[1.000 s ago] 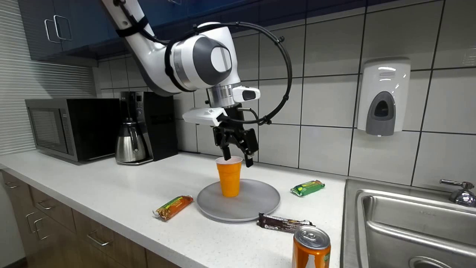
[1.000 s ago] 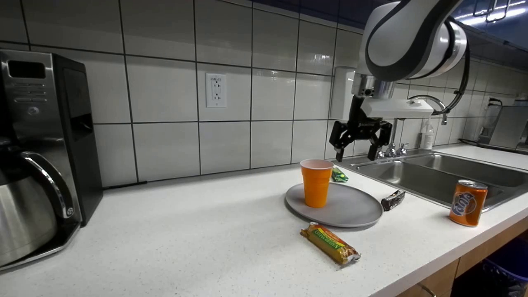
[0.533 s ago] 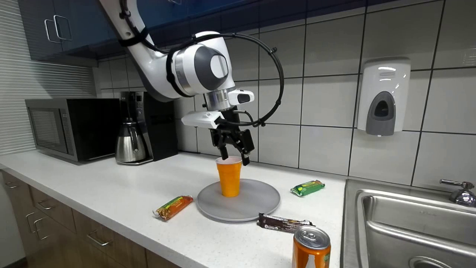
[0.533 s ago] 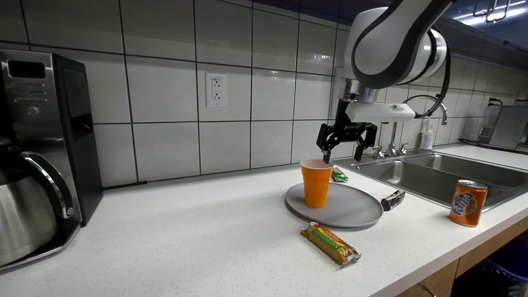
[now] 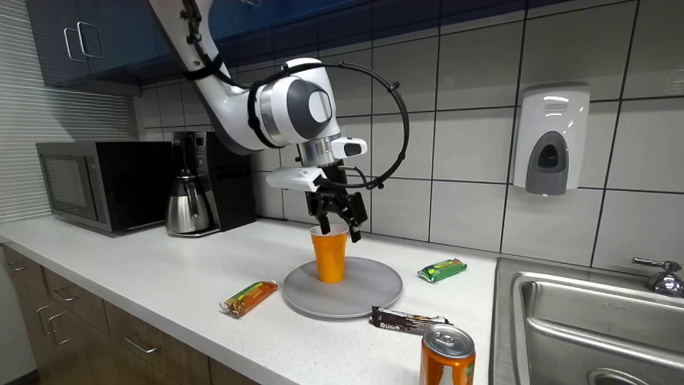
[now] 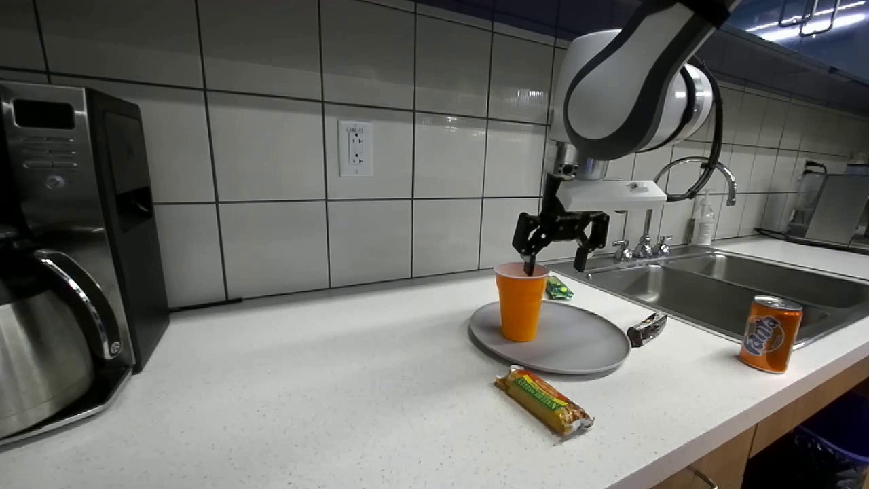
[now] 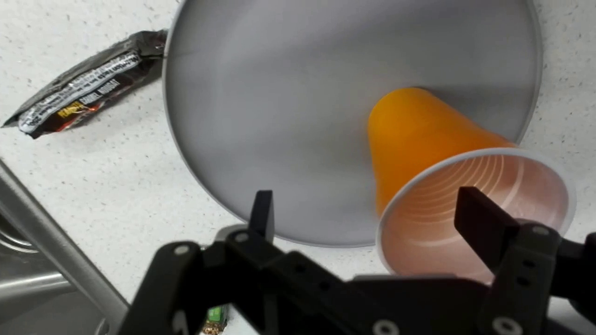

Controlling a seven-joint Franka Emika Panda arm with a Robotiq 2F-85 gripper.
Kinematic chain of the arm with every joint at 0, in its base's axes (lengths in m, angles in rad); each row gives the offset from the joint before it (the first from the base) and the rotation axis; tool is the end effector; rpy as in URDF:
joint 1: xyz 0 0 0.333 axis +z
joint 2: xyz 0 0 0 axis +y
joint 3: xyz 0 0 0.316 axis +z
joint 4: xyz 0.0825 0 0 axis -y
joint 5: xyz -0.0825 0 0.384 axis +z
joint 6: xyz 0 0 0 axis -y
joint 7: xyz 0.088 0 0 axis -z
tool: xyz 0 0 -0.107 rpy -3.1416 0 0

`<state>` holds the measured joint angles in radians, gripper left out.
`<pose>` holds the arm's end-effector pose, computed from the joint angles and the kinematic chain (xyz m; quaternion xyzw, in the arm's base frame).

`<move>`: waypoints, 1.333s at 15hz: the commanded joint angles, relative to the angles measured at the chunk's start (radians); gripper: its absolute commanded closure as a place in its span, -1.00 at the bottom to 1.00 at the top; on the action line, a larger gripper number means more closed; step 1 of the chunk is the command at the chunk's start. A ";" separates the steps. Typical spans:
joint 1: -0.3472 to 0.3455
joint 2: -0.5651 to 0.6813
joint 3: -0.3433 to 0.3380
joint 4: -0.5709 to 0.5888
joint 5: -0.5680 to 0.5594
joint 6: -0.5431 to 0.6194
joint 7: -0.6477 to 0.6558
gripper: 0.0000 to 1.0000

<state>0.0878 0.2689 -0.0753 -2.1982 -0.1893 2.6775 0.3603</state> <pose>0.5756 0.0135 0.2810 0.9886 -0.0904 0.1136 0.0404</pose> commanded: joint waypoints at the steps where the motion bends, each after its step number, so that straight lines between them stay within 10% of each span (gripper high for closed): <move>1: 0.014 0.047 -0.013 0.050 -0.005 -0.013 0.016 -1.00; 7: 0.020 0.089 -0.017 0.096 0.002 -0.016 0.009 -1.00; 18: 0.029 0.106 -0.024 0.115 0.001 -0.015 0.008 0.94; 20: 0.032 0.101 -0.026 0.112 0.000 -0.015 0.009 1.00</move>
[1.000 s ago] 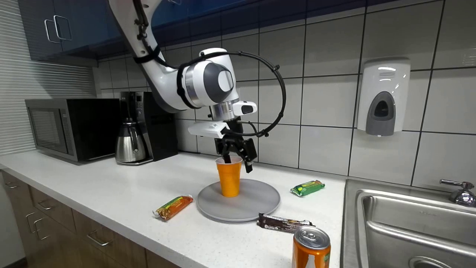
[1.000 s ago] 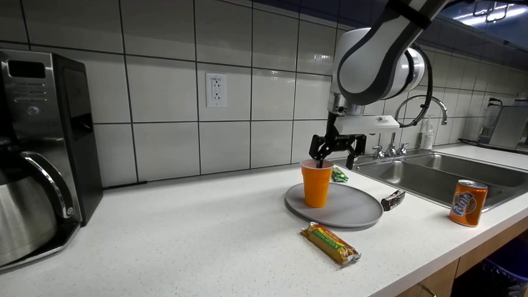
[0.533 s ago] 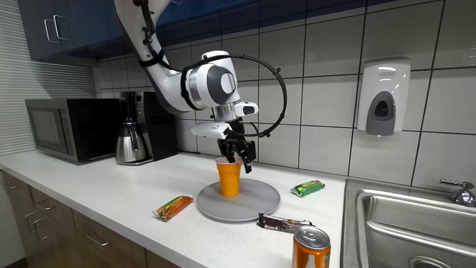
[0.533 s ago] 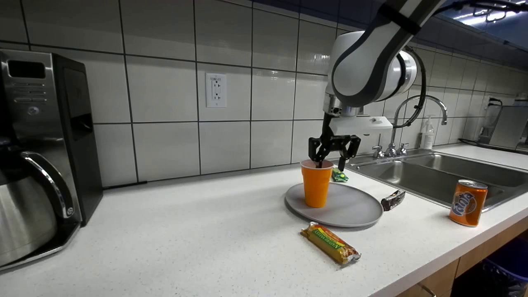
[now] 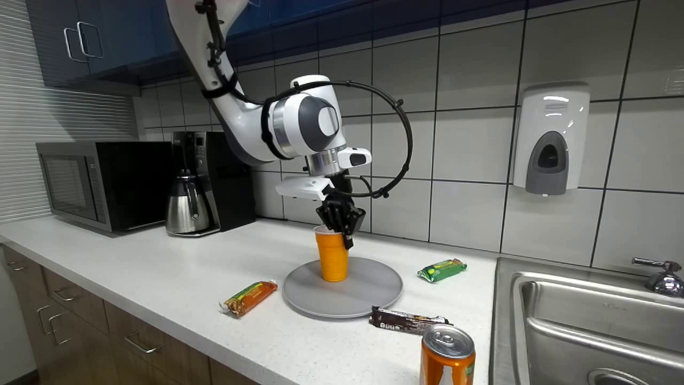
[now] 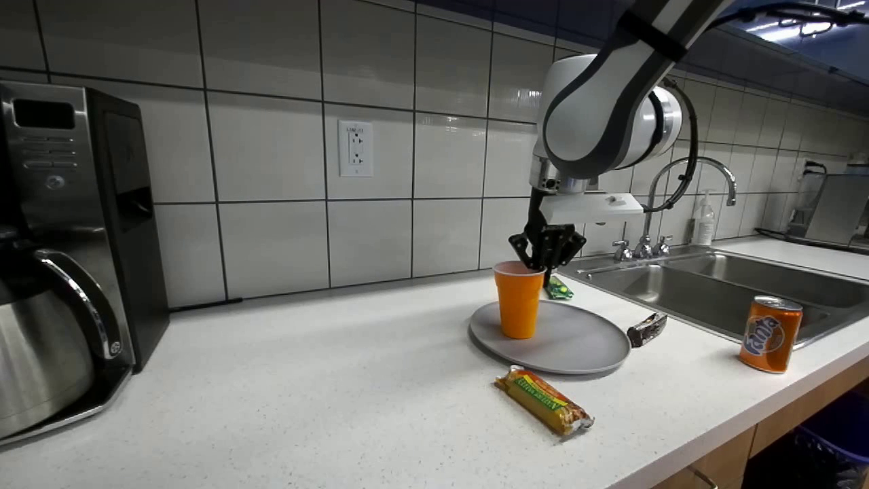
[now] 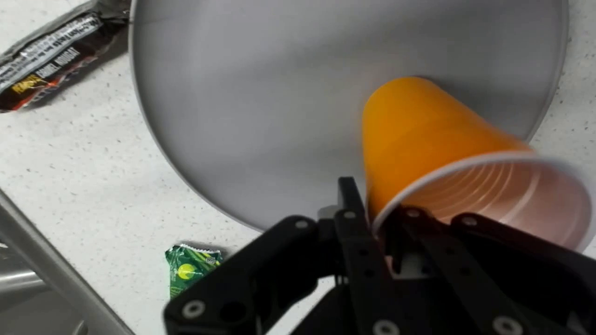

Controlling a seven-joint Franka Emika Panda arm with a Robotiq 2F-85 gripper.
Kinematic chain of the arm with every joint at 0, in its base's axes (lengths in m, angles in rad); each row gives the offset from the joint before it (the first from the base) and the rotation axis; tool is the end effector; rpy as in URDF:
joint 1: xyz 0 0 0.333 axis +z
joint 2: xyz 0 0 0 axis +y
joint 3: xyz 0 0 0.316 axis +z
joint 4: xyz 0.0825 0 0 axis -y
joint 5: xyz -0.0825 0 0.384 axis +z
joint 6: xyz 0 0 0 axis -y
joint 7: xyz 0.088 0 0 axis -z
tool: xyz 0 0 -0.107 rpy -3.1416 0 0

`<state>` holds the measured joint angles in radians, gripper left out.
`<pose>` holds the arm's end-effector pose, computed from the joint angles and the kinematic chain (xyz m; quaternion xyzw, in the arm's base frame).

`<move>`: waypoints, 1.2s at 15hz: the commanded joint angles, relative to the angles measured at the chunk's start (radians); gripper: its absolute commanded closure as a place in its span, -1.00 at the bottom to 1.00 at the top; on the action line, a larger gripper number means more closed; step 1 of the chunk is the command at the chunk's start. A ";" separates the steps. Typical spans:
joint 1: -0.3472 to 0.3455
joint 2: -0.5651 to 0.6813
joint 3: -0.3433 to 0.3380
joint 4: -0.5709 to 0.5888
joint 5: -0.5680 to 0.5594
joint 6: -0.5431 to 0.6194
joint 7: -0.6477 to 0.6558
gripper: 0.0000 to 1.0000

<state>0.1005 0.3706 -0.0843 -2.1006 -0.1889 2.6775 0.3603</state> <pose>0.6021 0.0168 0.2616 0.9888 -0.0867 0.1125 0.0453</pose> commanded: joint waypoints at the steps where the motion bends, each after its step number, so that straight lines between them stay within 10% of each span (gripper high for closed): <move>1: 0.022 -0.003 -0.018 0.013 -0.001 -0.016 0.011 1.00; 18: 0.129 -0.090 0.012 0.002 -0.018 -0.044 0.044 0.98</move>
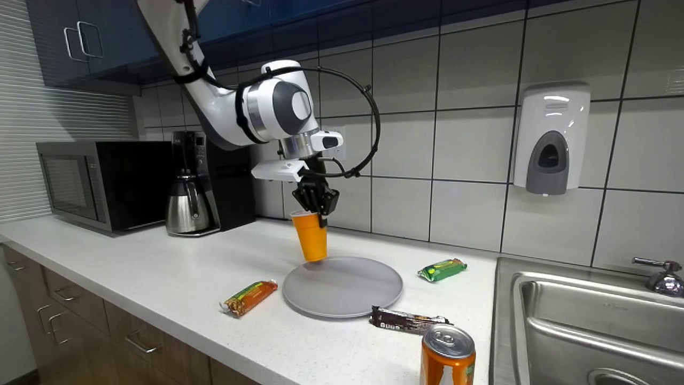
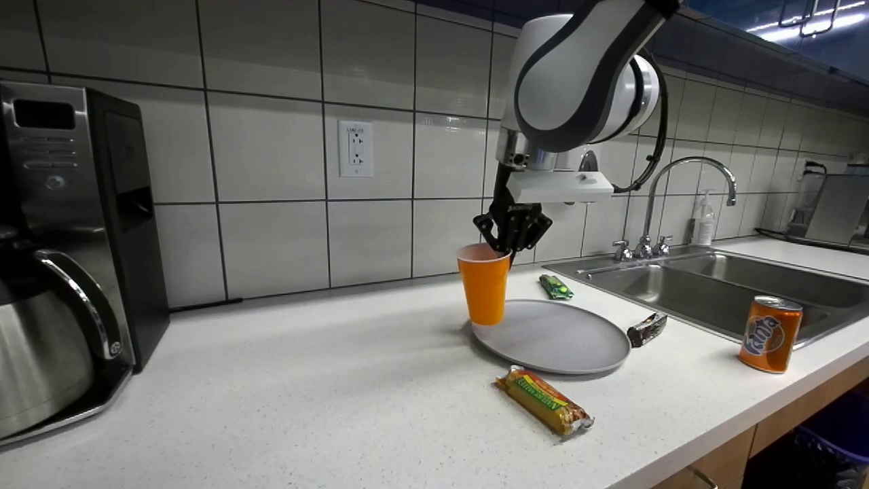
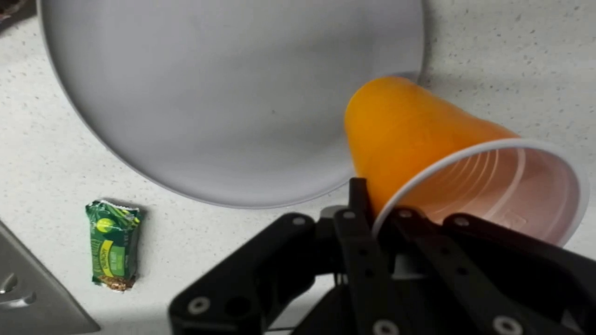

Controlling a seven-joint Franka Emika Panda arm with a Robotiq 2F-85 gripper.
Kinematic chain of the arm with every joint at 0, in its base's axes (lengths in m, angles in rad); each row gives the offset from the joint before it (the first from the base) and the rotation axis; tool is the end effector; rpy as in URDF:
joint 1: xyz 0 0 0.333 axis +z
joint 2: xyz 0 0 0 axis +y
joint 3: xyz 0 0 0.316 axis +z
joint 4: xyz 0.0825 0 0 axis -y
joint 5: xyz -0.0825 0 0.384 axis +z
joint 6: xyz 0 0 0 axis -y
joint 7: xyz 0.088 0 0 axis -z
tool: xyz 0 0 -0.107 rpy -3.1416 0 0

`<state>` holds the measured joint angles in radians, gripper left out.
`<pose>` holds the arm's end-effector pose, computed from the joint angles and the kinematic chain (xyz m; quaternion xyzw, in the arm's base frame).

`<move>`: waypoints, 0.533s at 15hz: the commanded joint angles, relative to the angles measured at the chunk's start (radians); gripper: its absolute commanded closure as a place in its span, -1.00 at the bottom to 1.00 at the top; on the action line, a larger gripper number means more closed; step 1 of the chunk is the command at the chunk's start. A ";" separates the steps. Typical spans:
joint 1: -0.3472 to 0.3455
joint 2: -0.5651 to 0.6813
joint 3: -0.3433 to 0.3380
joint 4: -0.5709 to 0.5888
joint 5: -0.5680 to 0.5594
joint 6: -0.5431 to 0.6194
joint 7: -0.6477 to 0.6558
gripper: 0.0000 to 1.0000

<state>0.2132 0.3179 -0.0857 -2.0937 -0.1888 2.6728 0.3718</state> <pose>0.6011 0.0844 0.2958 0.9886 -0.0391 0.1416 0.0322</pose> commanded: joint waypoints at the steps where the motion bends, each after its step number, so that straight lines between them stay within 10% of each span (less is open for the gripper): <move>1: 0.022 -0.038 0.019 -0.003 -0.016 -0.042 0.032 0.98; 8: 0.050 -0.019 0.080 0.037 0.005 -0.071 0.016 0.98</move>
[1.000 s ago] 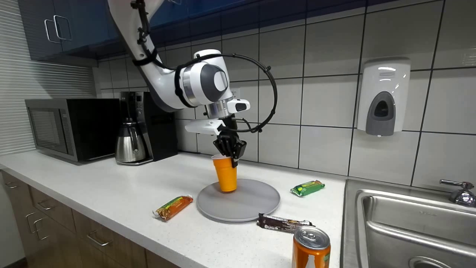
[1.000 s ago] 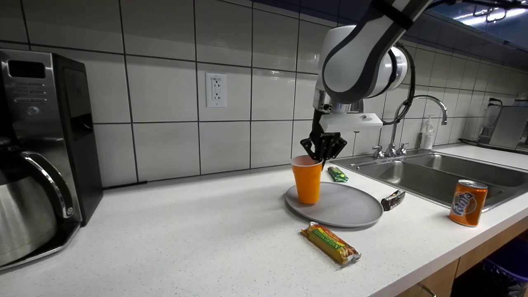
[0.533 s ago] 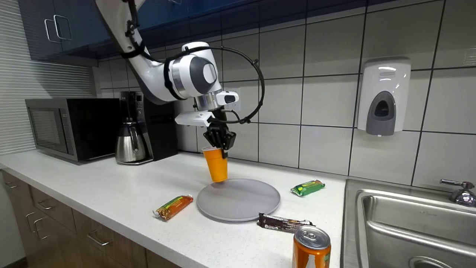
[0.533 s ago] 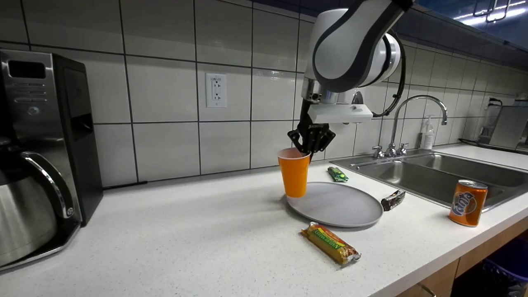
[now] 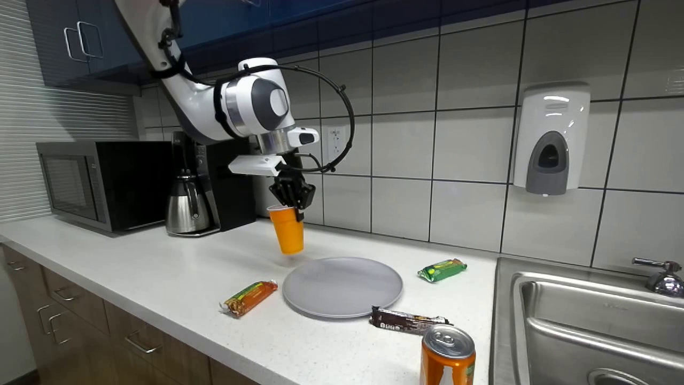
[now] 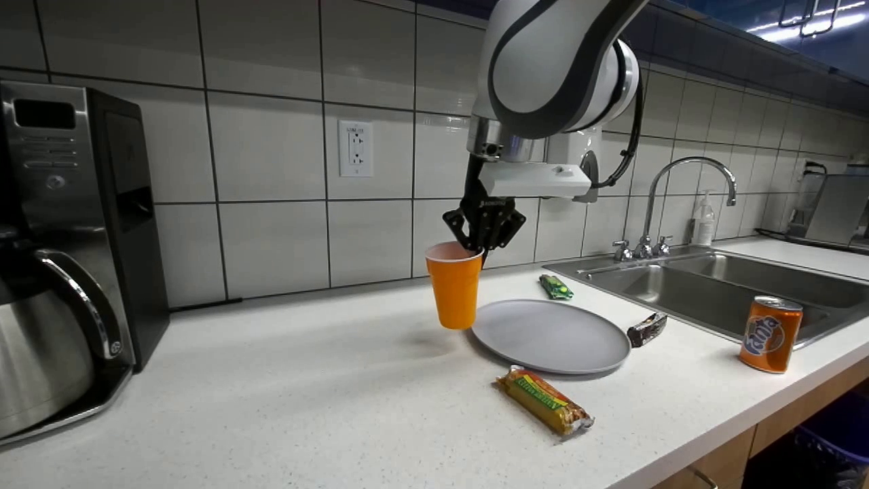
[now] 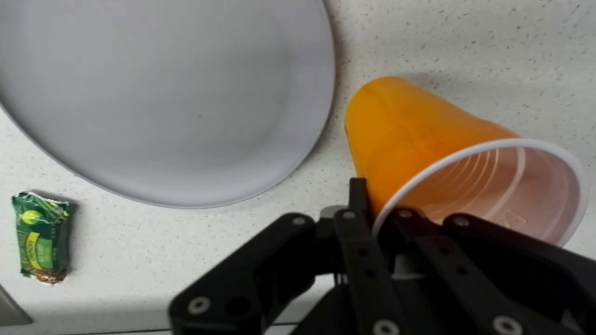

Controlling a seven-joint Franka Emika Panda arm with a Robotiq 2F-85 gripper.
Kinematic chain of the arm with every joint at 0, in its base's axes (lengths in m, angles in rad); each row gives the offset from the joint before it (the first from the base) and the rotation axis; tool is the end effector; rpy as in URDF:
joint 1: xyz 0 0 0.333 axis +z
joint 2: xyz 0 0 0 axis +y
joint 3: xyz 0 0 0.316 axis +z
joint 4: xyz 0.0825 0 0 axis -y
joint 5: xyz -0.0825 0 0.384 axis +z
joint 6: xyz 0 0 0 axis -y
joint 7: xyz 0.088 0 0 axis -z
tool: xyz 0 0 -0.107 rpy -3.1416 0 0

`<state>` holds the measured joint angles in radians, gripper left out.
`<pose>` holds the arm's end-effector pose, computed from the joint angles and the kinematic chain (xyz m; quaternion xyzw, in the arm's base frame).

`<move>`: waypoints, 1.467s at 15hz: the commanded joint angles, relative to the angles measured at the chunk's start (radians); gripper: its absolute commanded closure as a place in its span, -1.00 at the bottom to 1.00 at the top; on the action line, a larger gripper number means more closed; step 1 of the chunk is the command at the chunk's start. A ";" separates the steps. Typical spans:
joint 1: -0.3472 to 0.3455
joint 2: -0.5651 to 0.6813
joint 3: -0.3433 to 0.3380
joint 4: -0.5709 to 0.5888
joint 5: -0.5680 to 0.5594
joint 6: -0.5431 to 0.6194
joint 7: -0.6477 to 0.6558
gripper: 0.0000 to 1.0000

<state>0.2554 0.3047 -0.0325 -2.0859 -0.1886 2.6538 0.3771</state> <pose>0.5920 0.1401 0.3046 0.9897 0.0018 0.1421 0.0182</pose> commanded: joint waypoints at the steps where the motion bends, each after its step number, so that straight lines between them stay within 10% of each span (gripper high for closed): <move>1: 0.011 -0.001 0.036 0.037 0.008 -0.057 0.007 0.98; 16: 0.014 0.148 0.091 0.148 0.056 -0.070 -0.048 0.98; 17: 0.018 0.151 0.085 0.151 0.054 -0.066 -0.041 0.40; 22: 0.017 0.130 0.084 0.150 0.061 -0.060 -0.042 -0.21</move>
<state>0.2791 0.4505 0.0472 -1.9520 -0.1527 2.6197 0.3652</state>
